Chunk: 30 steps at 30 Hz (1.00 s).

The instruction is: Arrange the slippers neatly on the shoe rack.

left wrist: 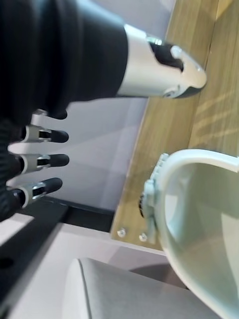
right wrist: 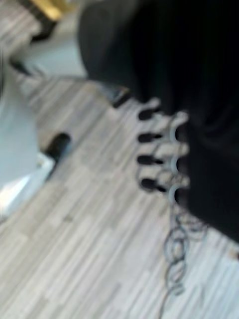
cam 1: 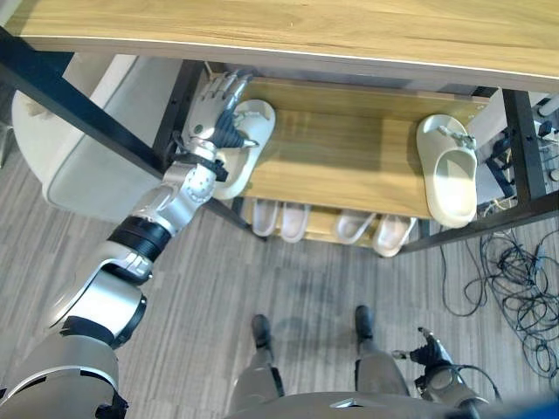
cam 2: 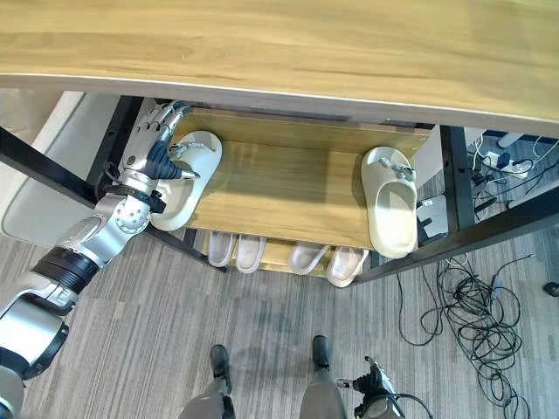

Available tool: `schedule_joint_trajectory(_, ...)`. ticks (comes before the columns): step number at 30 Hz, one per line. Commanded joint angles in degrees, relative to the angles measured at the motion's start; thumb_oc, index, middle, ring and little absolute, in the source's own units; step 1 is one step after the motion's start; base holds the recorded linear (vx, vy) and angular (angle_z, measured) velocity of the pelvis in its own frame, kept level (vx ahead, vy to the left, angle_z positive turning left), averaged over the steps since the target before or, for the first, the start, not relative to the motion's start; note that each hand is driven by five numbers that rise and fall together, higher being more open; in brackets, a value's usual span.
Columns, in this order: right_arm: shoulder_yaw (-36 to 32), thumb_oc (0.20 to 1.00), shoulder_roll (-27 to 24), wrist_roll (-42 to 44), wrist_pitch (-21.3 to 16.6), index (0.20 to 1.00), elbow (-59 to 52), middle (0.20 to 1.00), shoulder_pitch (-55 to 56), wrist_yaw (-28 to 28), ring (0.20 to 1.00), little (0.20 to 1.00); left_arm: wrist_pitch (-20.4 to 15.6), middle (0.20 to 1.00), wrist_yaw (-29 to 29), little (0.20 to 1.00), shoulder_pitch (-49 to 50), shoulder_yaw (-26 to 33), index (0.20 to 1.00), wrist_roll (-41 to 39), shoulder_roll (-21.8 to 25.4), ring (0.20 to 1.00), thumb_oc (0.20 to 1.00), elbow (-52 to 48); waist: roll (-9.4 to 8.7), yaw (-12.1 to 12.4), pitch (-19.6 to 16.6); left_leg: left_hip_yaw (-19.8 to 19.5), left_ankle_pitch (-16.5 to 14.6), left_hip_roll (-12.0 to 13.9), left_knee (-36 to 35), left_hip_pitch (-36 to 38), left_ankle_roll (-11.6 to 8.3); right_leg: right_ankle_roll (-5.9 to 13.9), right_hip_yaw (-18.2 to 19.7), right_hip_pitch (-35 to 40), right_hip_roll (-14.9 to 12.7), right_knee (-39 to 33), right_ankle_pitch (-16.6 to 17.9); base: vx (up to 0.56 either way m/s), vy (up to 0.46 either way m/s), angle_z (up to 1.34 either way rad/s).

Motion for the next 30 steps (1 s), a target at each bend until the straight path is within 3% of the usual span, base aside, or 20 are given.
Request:
schedule_joint_trajectory(1,0.5,1.000,-2.2,0.2,0.1,1.000,0.1,1.000,1.4,-0.3,1.000,1.000,-0.6,1.000,2.1,1.000,-5.7,4.3,1.000,1.4,3.1,1.000,1.000,2.8,-0.24,1.0,0.1,-2.4,-3.9,0.2,0.3,-0.1,-1.94,3.08,-0.1,-2.3,-0.2,0.3,2.2,0.00,0.000,0.00)
schedule_joint_trajectory(14,1.6,1.000,-2.7,0.0,-0.3,1.000,0.1,1.000,0.1,-1.3,1.000,1.000,5.2,1.000,3.9,1.000,-13.1,-3.8,1.000,15.4,5.6,1.000,1.000,7.6,-0.21,1.0,0.6,-2.2,-4.0,0.4,0.3,-0.7,-1.89,3.47,-0.1,-3.0,-0.1,0.4,2.3,0.00,0.000,0.00)
schedule_joint_trajectory(30,2.6,1.000,-2.8,-0.3,-0.3,1.000,-0.1,1.000,-0.6,-1.9,1.000,1.000,7.6,1.000,4.2,1.000,-16.9,-7.4,1.000,18.9,3.7,1.000,1.000,11.2,-0.34,0.8,0.1,-2.2,-4.1,0.6,0.3,-1.2,-1.86,3.63,-0.2,-3.5,0.0,0.3,2.4,0.00,0.000,0.00)
